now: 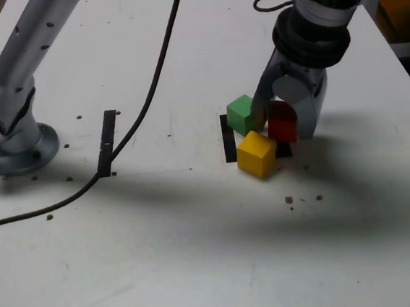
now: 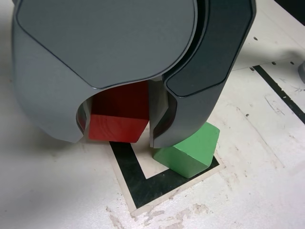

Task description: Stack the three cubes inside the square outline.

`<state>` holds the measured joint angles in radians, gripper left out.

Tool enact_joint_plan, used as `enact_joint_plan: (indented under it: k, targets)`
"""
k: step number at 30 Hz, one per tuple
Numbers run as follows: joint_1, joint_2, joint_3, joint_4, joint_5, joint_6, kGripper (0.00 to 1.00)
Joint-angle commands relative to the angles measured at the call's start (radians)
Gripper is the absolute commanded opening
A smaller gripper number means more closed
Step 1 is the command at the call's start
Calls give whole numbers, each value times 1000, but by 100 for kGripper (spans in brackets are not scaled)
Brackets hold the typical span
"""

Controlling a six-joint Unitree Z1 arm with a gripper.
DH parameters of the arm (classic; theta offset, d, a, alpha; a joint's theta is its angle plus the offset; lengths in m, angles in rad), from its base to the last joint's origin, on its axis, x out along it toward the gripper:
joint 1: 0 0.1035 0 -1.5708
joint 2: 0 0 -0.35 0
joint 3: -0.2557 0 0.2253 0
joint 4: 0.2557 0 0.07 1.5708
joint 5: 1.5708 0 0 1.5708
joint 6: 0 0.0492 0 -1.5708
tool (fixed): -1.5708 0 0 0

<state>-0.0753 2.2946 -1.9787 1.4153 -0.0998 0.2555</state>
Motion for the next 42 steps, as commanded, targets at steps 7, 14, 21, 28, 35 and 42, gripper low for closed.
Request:
enact_joint_plan:
  k: [7,14,21,28,35,42]
  targets:
    - [-1,-25,14,-8,1,-13,7]
    - [-1,-24,37,-34,-11,-13,7]
    - [-1,-35,121,-96,-13,-31,7]
    - [0,-107,182,-83,35,-72,7]
    - [0,-171,276,-85,19,-87,7]
    - [-37,-203,332,-101,-14,-90,7]
